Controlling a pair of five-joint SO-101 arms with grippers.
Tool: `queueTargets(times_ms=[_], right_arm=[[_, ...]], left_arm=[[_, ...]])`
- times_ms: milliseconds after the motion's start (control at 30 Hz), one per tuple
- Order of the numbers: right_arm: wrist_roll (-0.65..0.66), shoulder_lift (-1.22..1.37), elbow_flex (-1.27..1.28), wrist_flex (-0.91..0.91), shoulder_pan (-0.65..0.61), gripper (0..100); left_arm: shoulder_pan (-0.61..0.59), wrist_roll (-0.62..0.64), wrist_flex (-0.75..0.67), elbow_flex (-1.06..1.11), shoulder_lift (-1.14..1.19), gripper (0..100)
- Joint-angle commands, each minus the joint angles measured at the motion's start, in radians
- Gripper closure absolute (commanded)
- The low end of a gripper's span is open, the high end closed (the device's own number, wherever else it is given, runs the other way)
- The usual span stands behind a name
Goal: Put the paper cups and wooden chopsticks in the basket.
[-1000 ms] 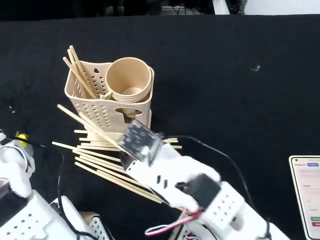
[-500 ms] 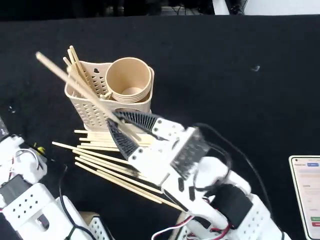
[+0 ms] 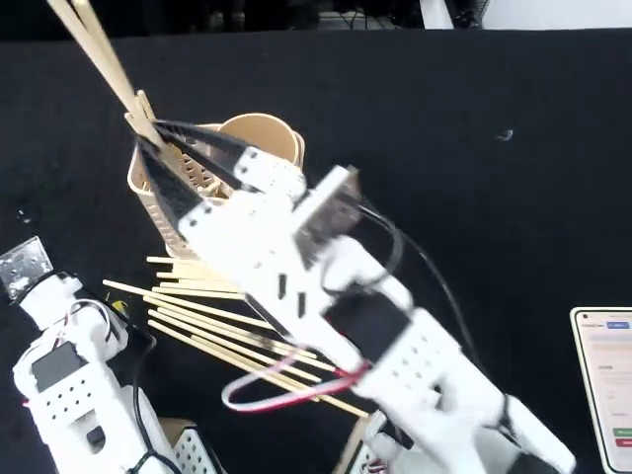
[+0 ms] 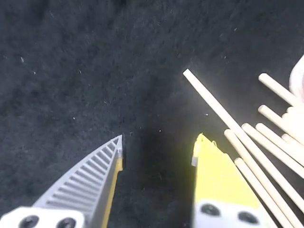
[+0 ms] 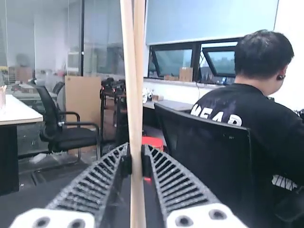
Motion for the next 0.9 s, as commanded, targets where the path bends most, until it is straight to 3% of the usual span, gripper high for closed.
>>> queueTargets(times_ms=[0, 367, 467, 633, 867], right_arm=[[-0.003, 0.145, -0.108, -0.115, 0.018, 98.8], [-0.011, 0.549, -0.323, -0.132, 0.100, 98.6], [-0.011, 0.561, -0.320, -0.114, 0.095, 97.9], [-0.011, 0.558, -0.323, 0.012, 0.095, 84.8], [-0.011, 0.475, -0.318, 0.029, 0.095, 84.7]], left_arm=[[0.016, 0.011, -0.032, 0.001, -0.015, 76], [0.010, 0.003, -0.031, 0.004, -0.015, 76], [0.010, 0.003, -0.031, 0.005, -0.015, 76], [0.010, 0.003, -0.031, 0.005, -0.015, 76], [0.010, 0.003, -0.031, 0.005, -0.015, 76]])
